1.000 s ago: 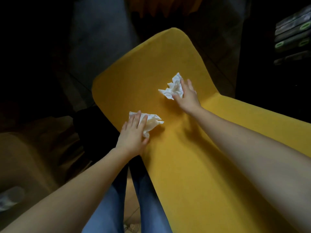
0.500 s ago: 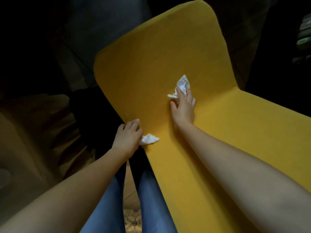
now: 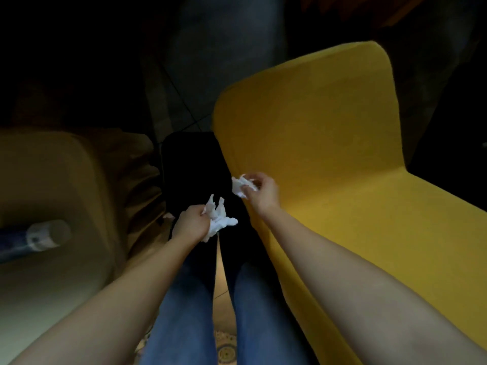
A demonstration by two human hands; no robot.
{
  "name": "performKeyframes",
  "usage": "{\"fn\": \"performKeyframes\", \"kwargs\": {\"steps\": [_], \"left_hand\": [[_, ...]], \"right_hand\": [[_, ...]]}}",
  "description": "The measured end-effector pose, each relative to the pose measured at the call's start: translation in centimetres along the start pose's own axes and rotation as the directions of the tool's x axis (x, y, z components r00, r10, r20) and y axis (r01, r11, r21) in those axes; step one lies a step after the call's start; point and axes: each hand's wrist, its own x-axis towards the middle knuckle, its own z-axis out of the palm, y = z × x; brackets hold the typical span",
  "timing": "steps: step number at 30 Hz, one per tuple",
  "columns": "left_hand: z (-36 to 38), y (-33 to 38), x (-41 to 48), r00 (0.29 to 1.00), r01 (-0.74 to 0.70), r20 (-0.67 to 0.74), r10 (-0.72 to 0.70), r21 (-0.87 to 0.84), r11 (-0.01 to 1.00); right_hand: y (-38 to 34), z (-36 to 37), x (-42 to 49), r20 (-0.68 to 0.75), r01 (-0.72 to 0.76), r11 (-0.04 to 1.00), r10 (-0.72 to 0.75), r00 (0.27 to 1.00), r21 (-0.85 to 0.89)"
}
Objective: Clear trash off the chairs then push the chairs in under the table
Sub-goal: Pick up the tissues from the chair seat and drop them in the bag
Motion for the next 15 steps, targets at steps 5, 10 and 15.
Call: {"fn": "performKeyframes", "kwargs": {"steps": [5,10,15], "left_hand": [[-2.6,-2.9,1.0,0.996,0.09,0.005,-0.09,-0.009,0.996],[-3.5,-4.0,1.9,0.996,0.07,0.068,-0.063,-0.105,0.992],[-3.9,-4.5,1.7,0.995,0.013,0.097,0.013,-0.267,0.964]], "right_hand": [[-2.9,4.8,-1.9,0.114,0.06,0.998,-0.063,0.991,0.026],[-4.2,7.3,-2.8,0.132,-0.068,0.991,0.053,0.99,0.113],[-5.1,8.9,-2.3,0.174,-0.2,0.978,0.188,0.967,0.055]]}}
